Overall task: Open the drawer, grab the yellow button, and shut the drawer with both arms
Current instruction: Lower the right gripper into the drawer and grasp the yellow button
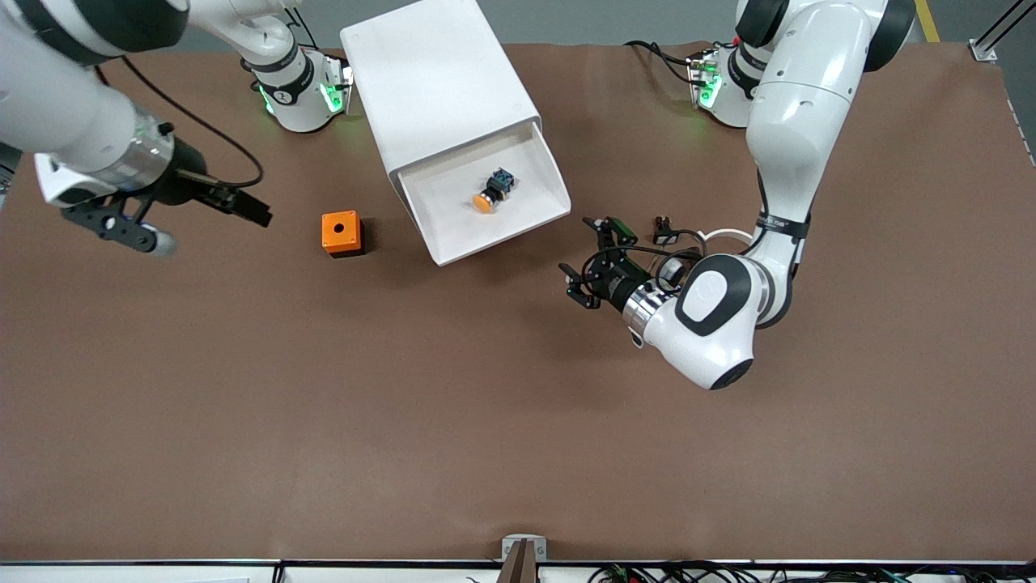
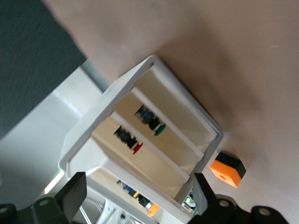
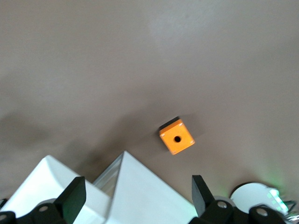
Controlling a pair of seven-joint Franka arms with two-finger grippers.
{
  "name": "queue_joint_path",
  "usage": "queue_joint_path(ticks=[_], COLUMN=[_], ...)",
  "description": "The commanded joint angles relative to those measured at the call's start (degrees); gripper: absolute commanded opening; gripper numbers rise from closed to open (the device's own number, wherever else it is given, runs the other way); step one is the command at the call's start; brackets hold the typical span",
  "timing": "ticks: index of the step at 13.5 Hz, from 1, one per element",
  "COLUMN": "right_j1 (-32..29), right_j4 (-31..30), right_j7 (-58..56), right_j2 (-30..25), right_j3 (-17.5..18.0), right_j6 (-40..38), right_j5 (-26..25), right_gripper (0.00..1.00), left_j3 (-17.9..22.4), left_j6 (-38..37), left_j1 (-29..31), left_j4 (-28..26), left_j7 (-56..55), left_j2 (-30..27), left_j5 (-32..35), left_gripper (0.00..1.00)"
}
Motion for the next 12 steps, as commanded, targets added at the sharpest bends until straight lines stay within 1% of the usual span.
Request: queue_joint_path(ticks=[1, 3, 5, 8, 9, 10, 12], right_j1=[7.3, 10.9, 14.7, 20.3, 22.2, 24.4, 27.2], right_j4=[-0.5, -0.6, -0.6, -0.6, -0.7, -0.7, -0.7], right_j7=[10.9, 15.1, 19.3, 23.5, 26.8, 30.2, 33.8], right_j2=[-0.4, -0.2, 0.7, 3.3, 4.5, 6.0, 8.0], right_j3=[-0.5, -0.6, -0.5, -0.6, -0.6, -0.6, -0.6], right_j6=[2.4, 4.1, 6.2, 8.8, 10.5, 12.1, 13.8], right_j5=[0.8, 0.8, 0.5, -0.2, -1.3, -2.8, -3.7], right_gripper=[1.00, 1.00, 1.00, 1.00, 1.00, 1.00, 1.00], left_j3=[3.5, 4.0, 3.9, 3.7, 3.7, 3.6, 3.6], left_j6=[0.2, 2.7, 7.1, 14.5, 16.2, 17.5, 19.9], left_j1=[-0.4, -0.4, -0.5, -0.6, -0.6, -0.6, -0.6], left_j4=[1.0, 1.1, 1.8, 1.7, 1.7, 1.7, 1.5], left_j7=[12.8, 21.6, 28.6, 36.1, 37.8, 39.2, 42.6], left_j2=[-0.1, -0.5, -1.6, -4.5, -5.4, -5.9, -6.8], left_j5=[3.5, 6.4, 11.3, 16.5, 17.9, 18.8, 19.3], left_gripper=[1.00, 1.00, 1.00, 1.00, 1.00, 1.00, 1.00])
